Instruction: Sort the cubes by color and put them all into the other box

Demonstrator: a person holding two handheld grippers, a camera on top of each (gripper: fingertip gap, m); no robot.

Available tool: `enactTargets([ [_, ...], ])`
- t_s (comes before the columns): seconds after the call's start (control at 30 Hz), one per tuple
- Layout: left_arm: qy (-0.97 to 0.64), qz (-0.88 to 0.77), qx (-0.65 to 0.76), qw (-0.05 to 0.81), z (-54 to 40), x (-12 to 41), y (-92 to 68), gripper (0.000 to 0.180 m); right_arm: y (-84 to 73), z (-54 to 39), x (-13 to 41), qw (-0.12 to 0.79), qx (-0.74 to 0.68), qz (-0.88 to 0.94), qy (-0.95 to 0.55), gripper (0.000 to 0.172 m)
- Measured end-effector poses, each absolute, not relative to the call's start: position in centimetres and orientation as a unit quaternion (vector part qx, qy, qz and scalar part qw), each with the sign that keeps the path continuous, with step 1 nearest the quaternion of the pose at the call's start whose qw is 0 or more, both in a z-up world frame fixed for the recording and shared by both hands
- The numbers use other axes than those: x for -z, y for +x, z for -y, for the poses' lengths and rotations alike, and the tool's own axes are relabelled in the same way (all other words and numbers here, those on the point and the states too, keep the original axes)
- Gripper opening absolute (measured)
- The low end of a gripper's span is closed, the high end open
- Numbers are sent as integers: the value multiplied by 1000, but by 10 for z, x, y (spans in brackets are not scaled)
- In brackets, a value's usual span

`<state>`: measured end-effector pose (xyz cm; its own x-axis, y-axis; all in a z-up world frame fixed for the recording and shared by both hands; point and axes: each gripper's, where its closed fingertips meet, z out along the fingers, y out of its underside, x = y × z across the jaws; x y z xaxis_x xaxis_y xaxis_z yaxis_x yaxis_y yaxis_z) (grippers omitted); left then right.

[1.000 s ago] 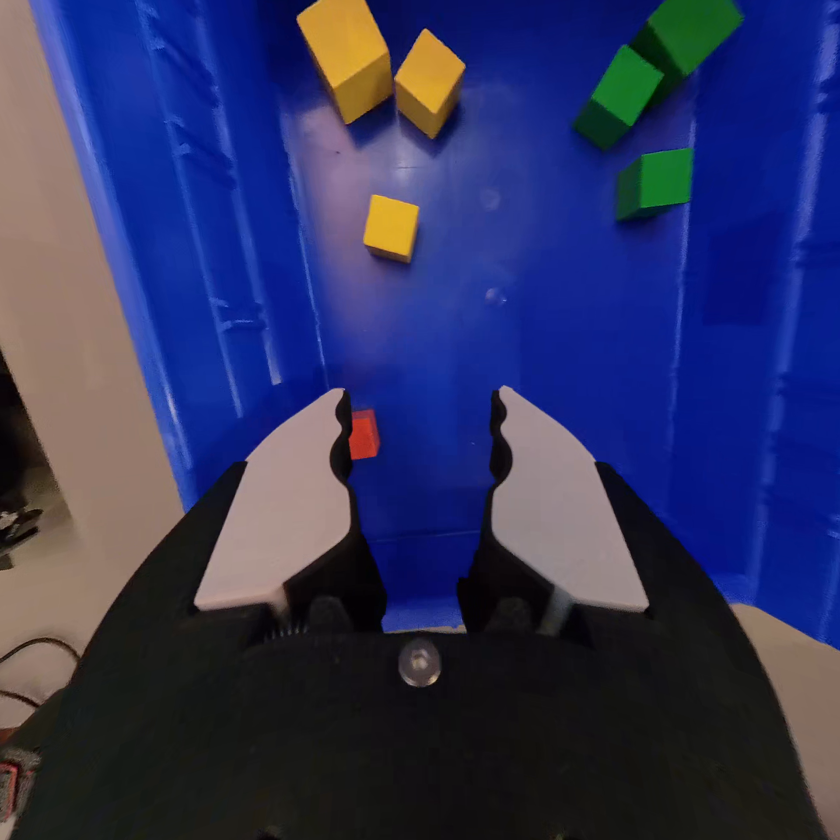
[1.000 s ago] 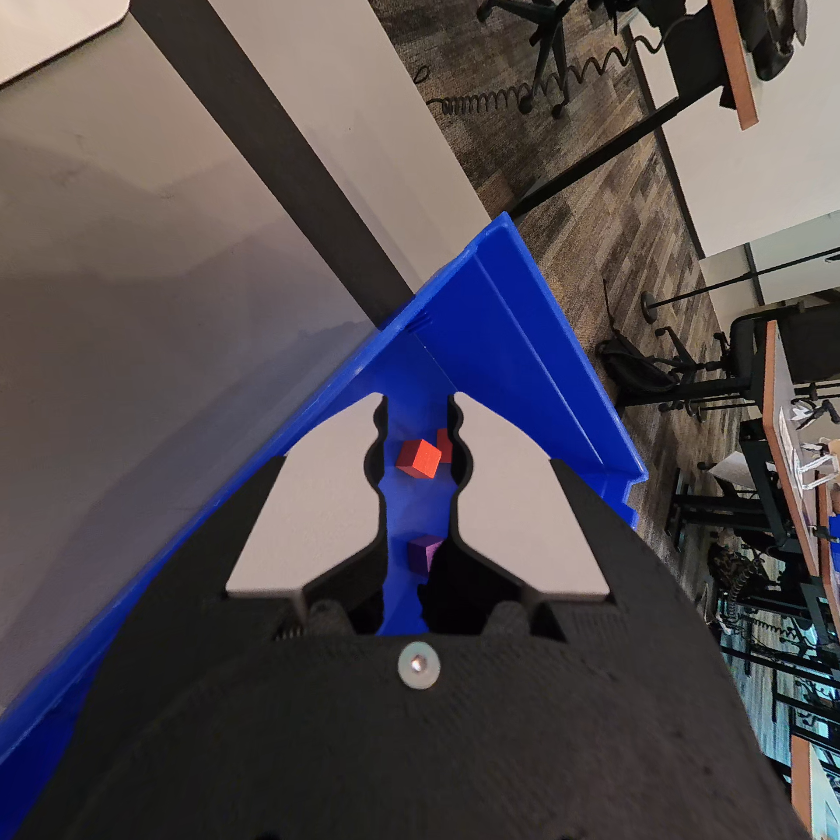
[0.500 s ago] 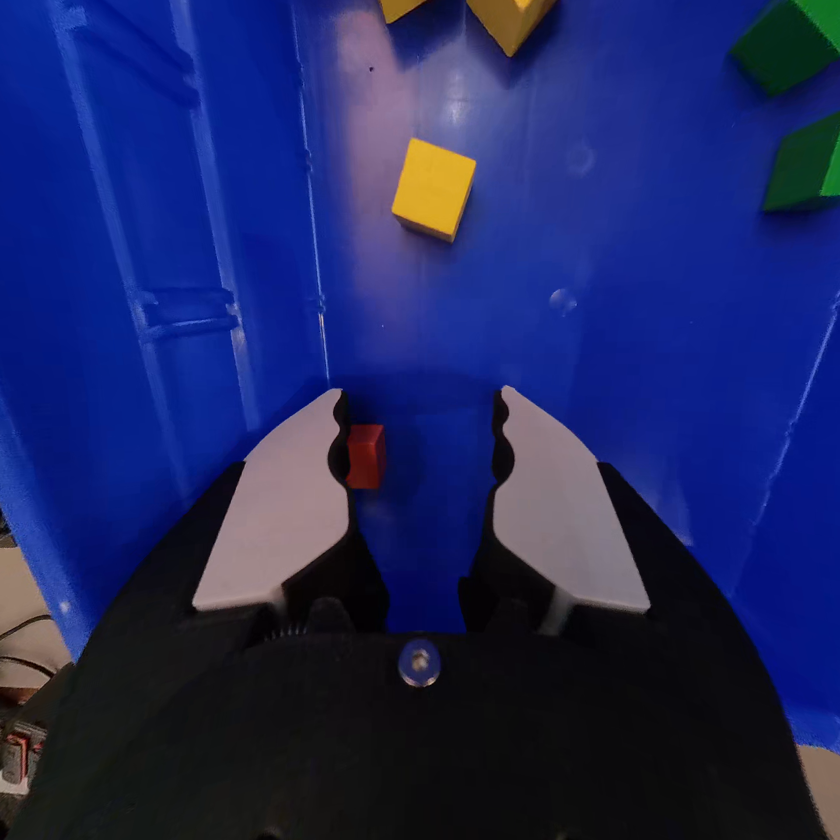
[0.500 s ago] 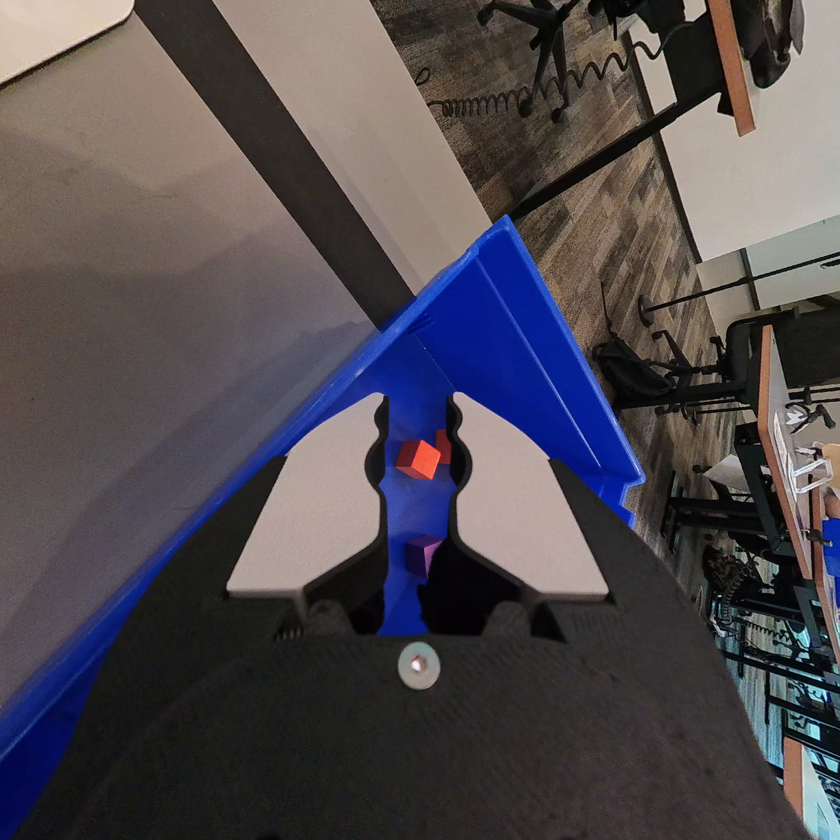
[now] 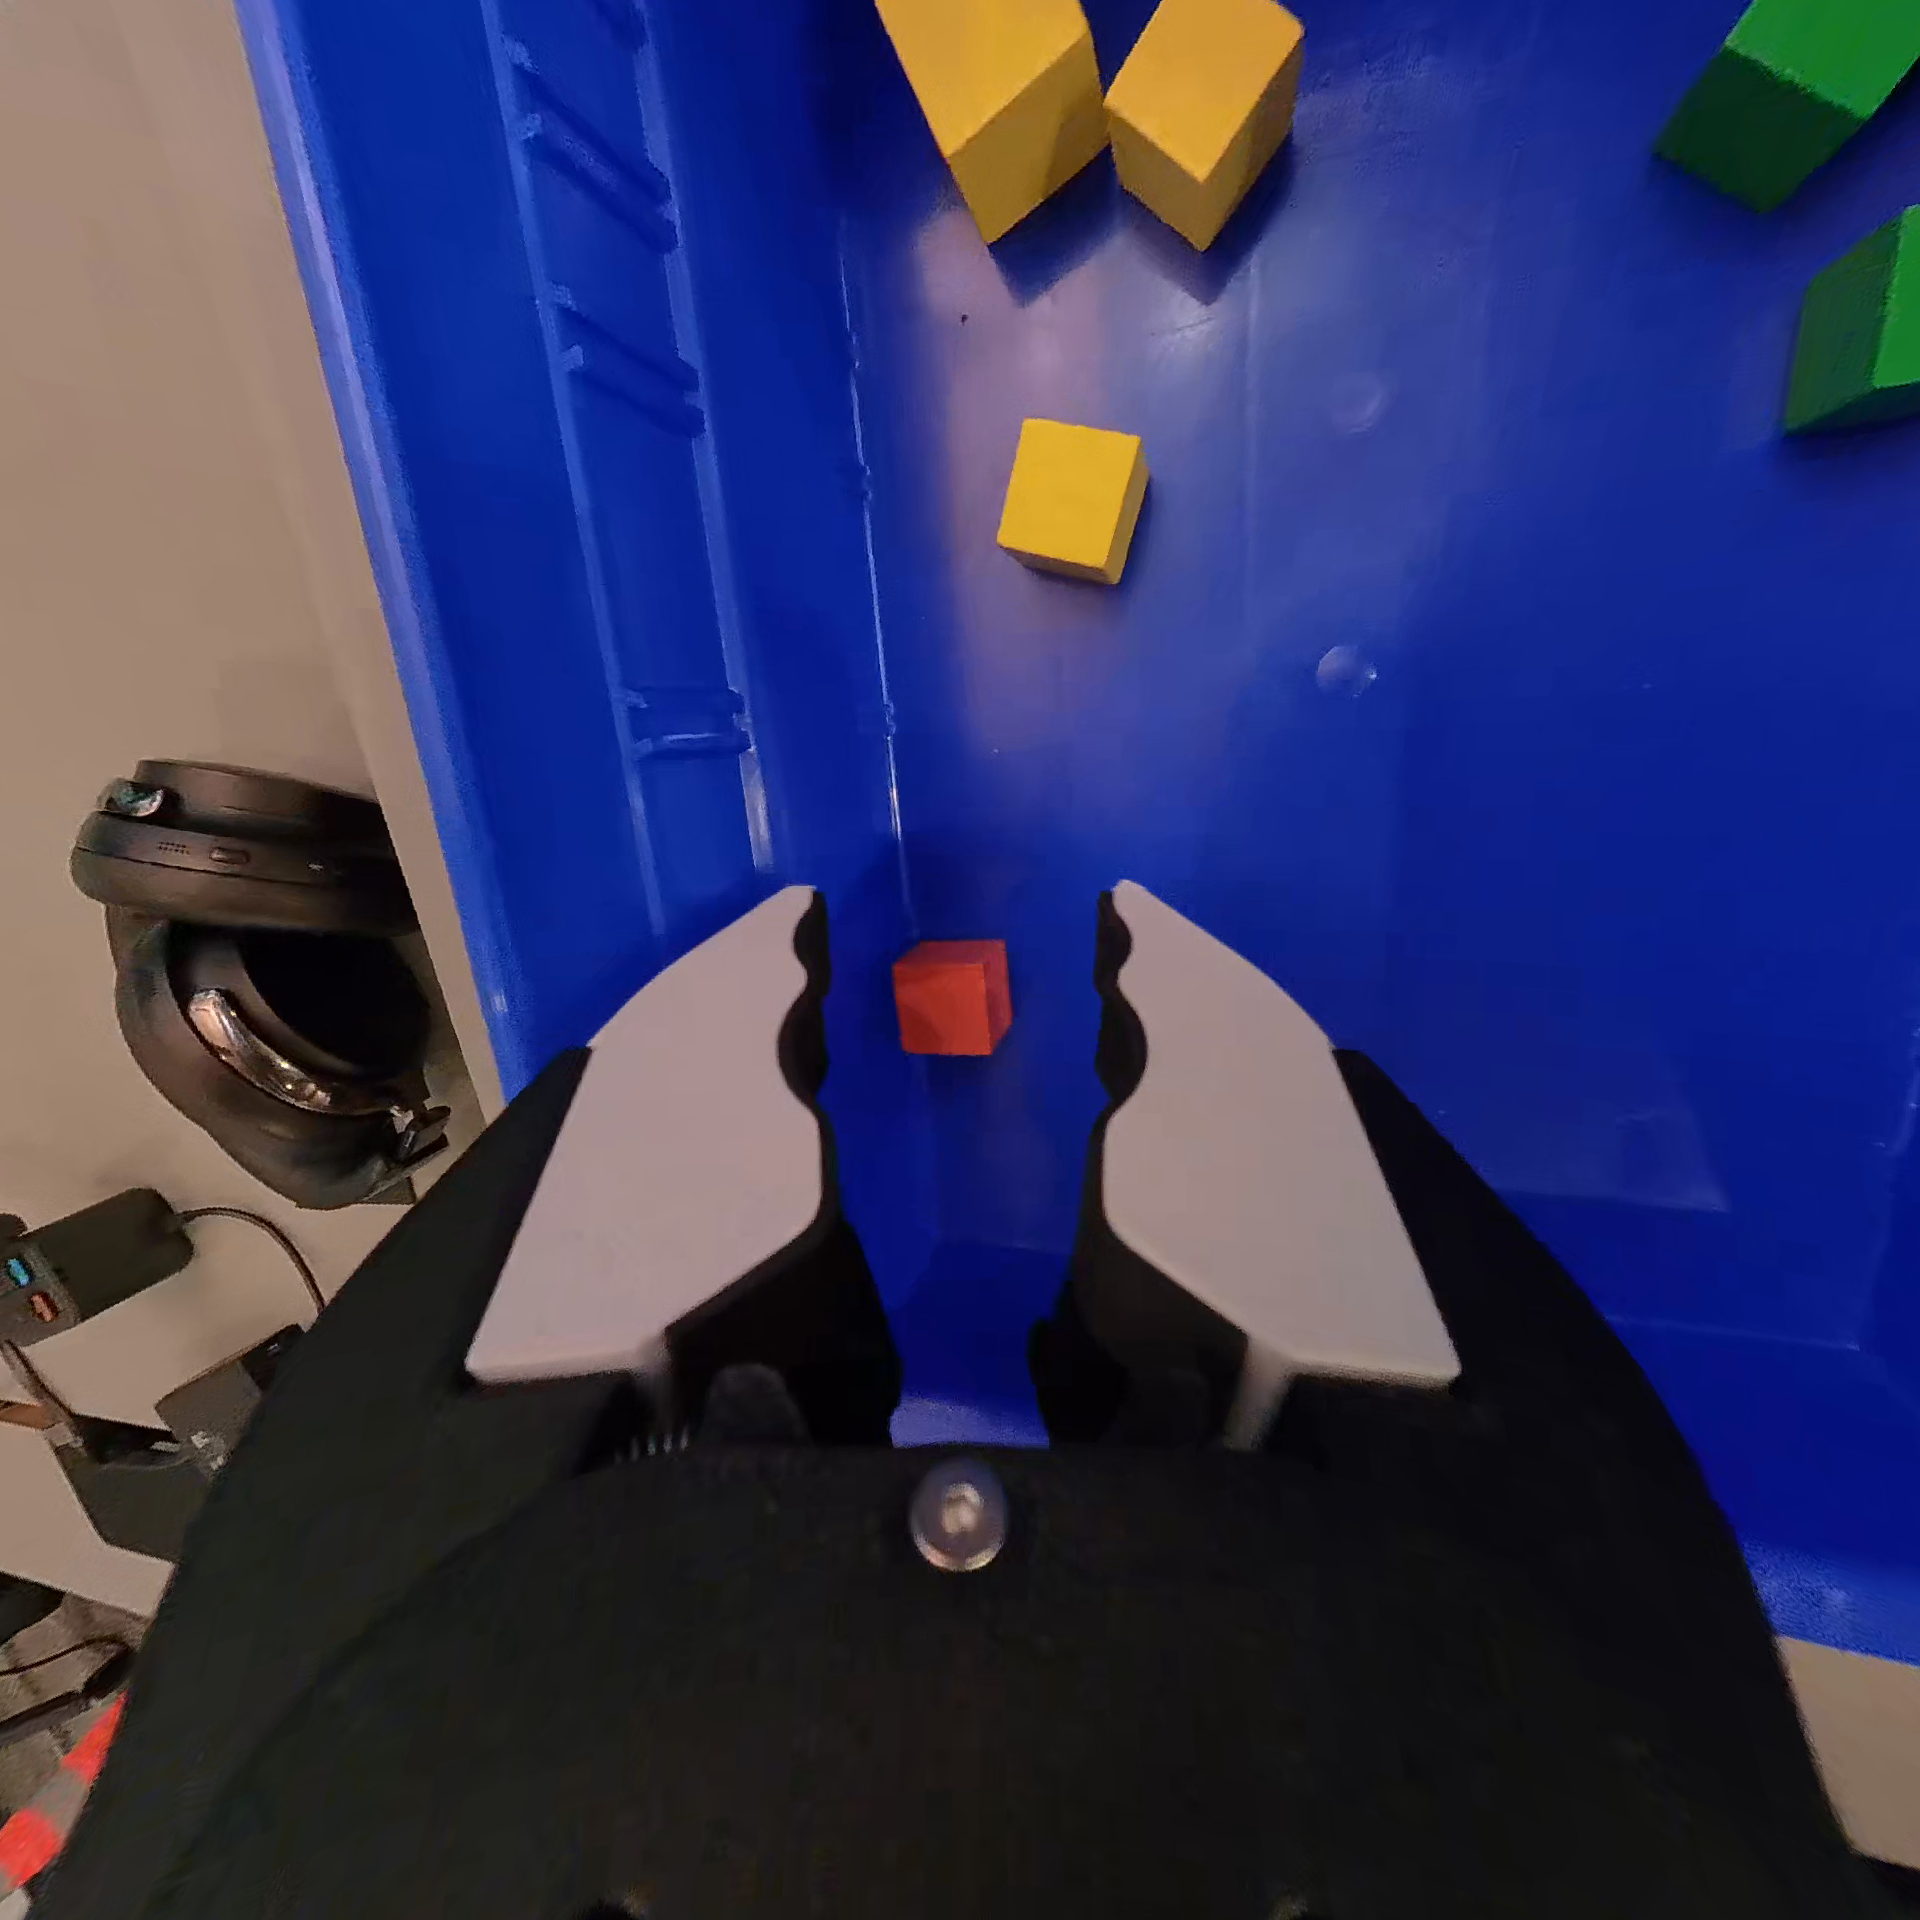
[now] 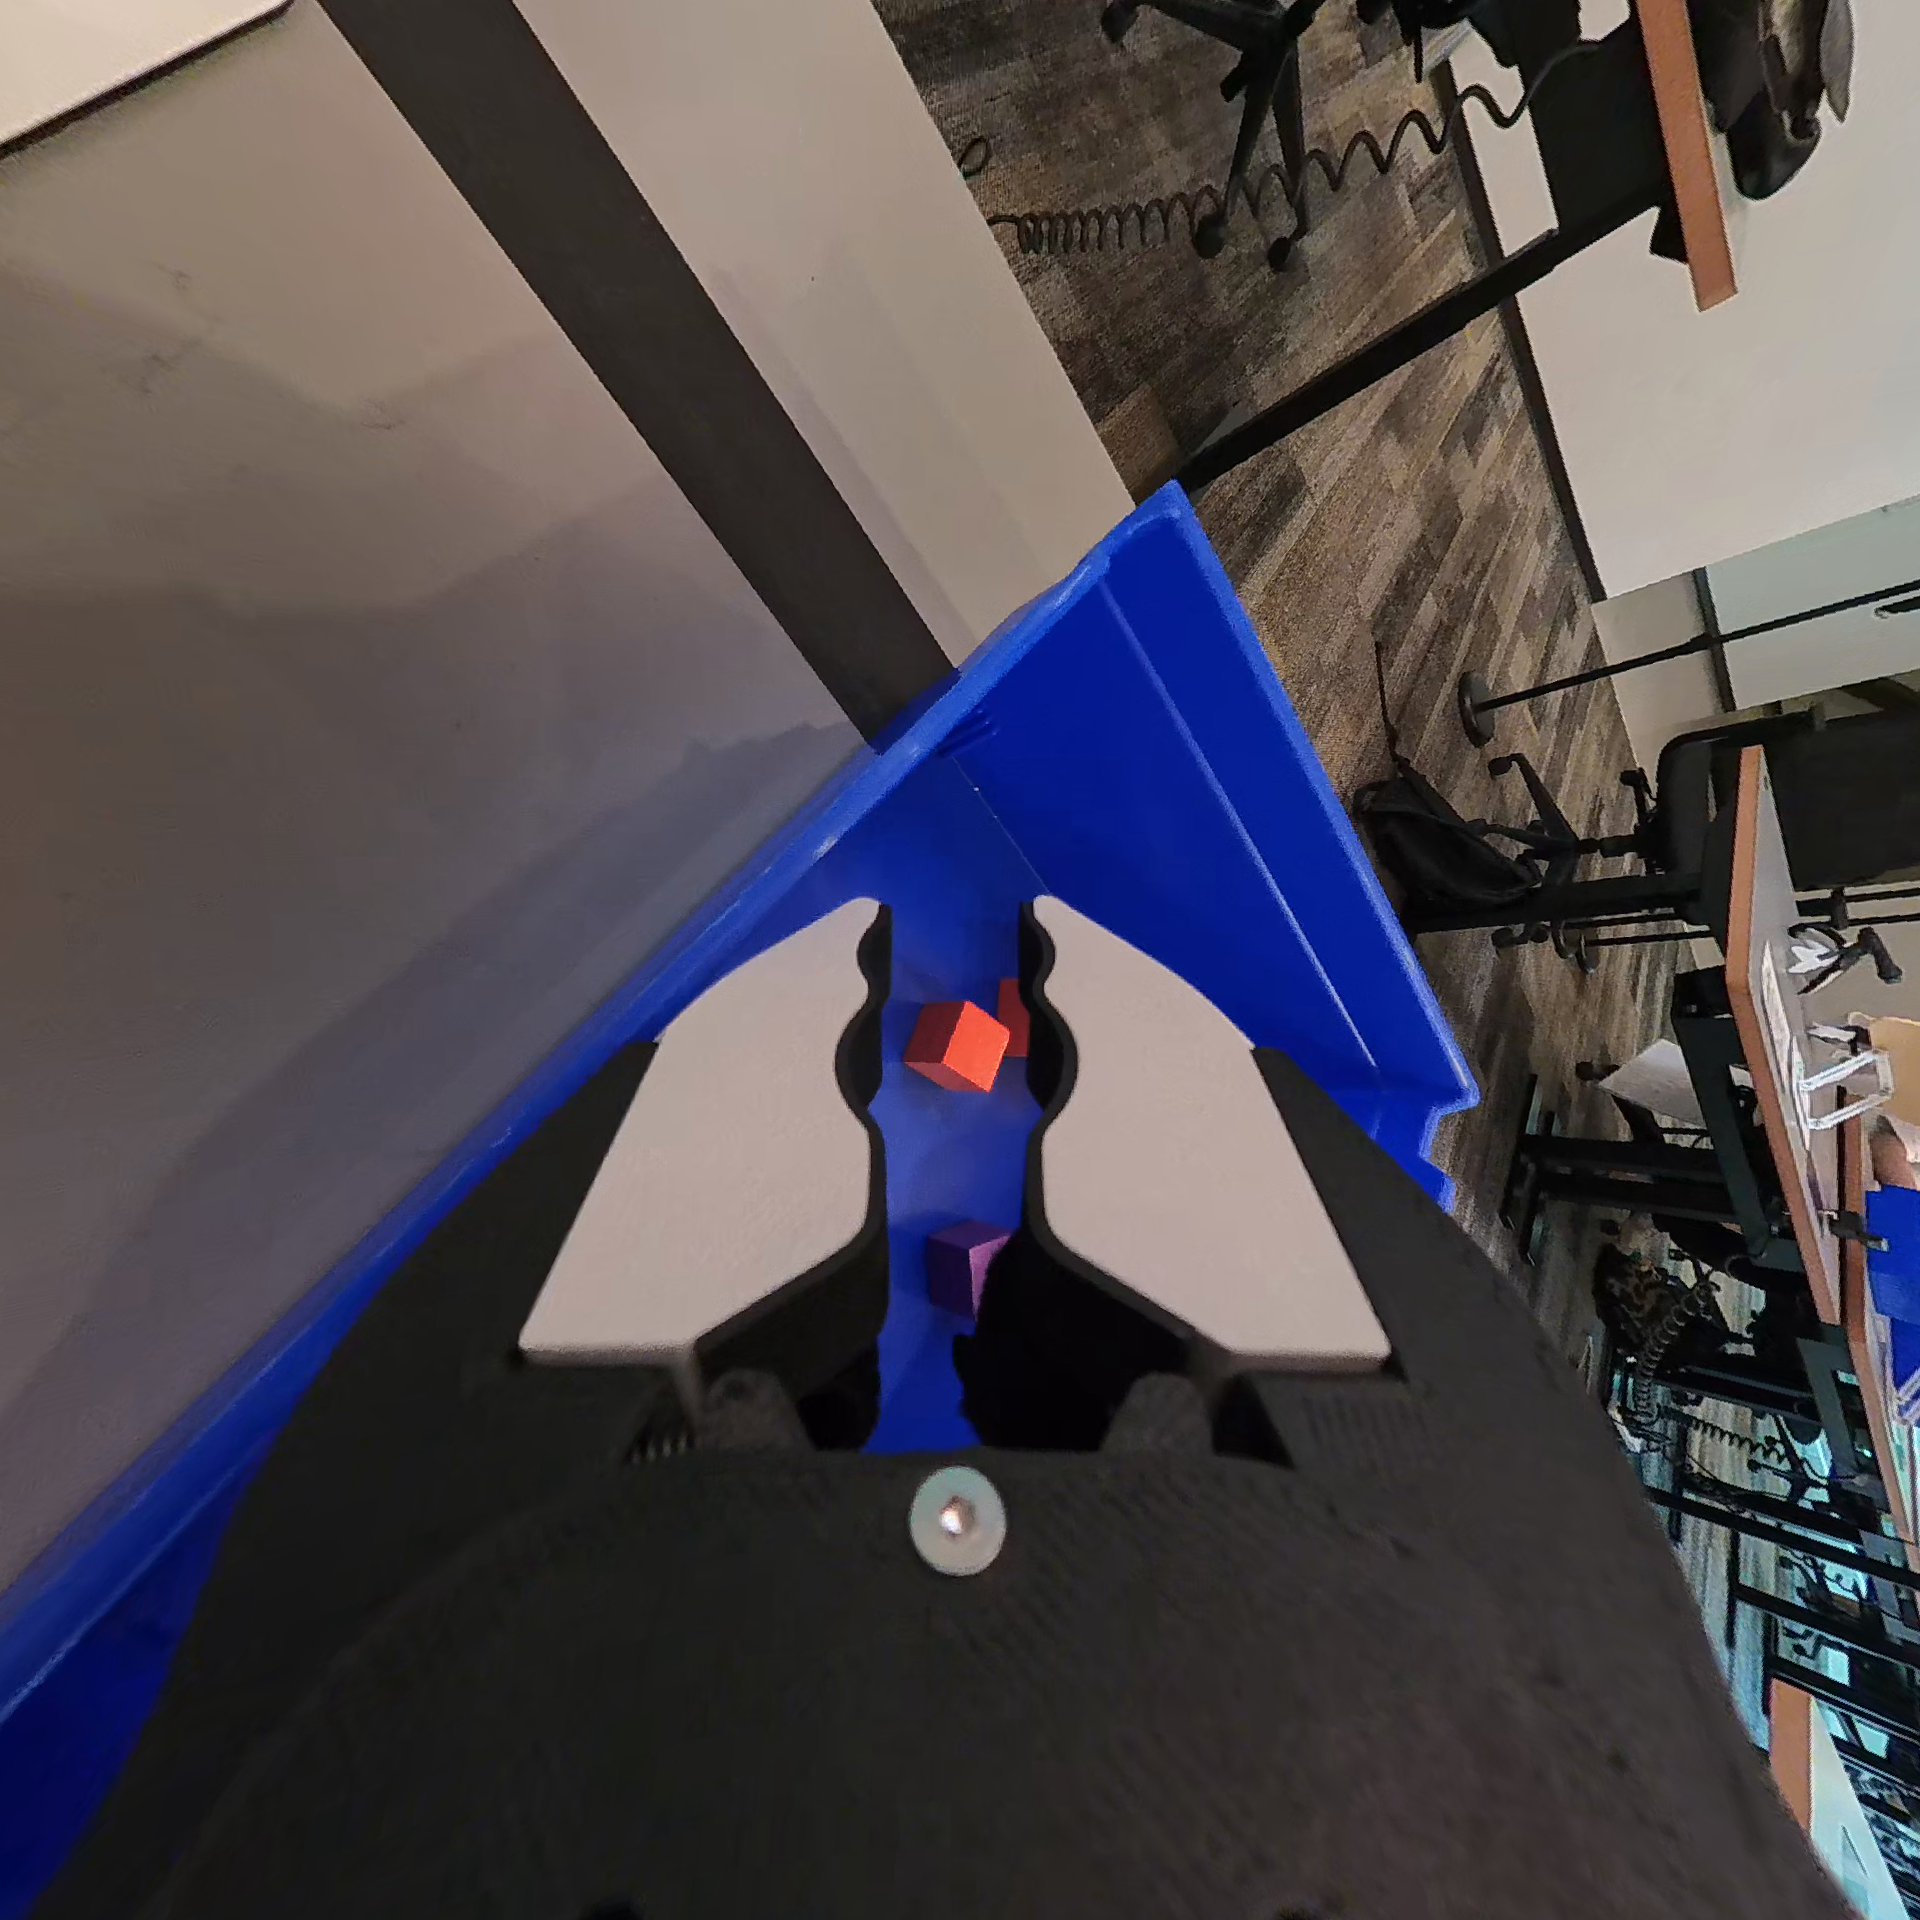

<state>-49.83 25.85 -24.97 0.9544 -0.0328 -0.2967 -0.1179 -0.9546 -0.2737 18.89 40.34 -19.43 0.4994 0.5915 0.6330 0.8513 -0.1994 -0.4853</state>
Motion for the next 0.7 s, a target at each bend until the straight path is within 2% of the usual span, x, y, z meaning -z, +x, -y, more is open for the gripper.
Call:
enactTargets([
  [0.1,-978,-51,-158,125,-255,256,-501,42,188,-403,195,417,158,478,-757,23],
  [0.27,-983,-50,-150,91,-251,276,-500,41,186,-403,195,418,156,479,-756,22],
  [0.3,-984,-46,-150,87,-251,279,-500,35,186,-403,195,418,155,479,-756,22],
  [0.4,-984,-34,-148,94,-252,280,-501,34,186,-403,196,417,155,480,-756,22],
  [0.53,-989,-23,-88,117,-254,286,-490,2,184,-403,196,418,155,481,-755,22],
  [0.6,-990,-24,-62,122,-254,287,-482,1,184,-403,196,418,155,481,-755,21],
  [0.67,-991,-35,-10,125,-254,287,-464,15,183,-403,196,418,154,481,-755,21],
  [0.7,-992,-45,17,121,-253,286,-455,13,183,-403,196,418,154,481,-755,21],
])
